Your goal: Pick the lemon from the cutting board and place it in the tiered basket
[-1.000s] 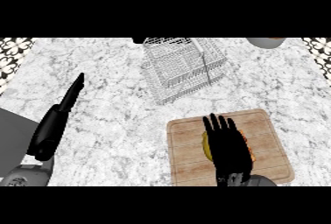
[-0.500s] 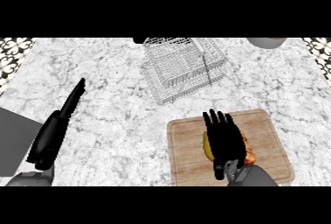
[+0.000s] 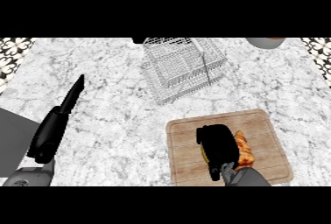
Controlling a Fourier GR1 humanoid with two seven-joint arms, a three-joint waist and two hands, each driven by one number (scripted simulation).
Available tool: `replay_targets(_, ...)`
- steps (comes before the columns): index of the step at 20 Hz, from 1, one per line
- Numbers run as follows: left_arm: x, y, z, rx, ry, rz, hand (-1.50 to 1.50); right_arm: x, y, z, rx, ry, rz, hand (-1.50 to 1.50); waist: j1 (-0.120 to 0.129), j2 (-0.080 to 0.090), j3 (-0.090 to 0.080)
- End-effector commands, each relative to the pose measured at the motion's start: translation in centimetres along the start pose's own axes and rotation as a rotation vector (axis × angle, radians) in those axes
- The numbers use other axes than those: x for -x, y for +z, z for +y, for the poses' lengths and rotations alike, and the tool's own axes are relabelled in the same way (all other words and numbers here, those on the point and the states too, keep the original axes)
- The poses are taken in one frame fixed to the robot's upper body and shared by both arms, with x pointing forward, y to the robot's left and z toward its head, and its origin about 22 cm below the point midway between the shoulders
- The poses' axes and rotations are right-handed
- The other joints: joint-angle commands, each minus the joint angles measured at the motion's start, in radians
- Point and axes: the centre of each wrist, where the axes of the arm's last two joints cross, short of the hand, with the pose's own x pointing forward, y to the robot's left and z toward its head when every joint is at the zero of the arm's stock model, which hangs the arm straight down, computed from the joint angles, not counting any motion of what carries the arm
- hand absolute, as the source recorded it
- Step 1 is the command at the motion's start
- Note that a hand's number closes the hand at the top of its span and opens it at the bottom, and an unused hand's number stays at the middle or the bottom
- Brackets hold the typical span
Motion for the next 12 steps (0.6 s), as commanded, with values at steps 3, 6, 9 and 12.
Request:
replay_targets(3,-0.1,-0.1,0.0,-0.015,-0.001,0.004,0.0,0.5,0.4,0.4,0.123,-0.004,-0.075,1.5,-0.001,0.002,0.003)
replay_targets(6,0.2,0.5,-0.6,-0.005,0.005,0.002,0.0,-1.3,0.7,0.6,0.202,0.021,-0.097,1.5,0.0,0.002,0.003)
replay_targets(9,1.4,1.6,-0.7,-0.015,-0.003,0.037,0.0,1.6,1.7,-1.2,0.234,-0.109,0.281,1.5,-0.036,-0.006,0.002)
replay_targets(12,1.3,2.0,0.7,-0.058,-0.025,0.075,0.0,6.0,1.5,0.6,0.226,-0.23,0.738,1.5,-0.106,-0.02,0.002)
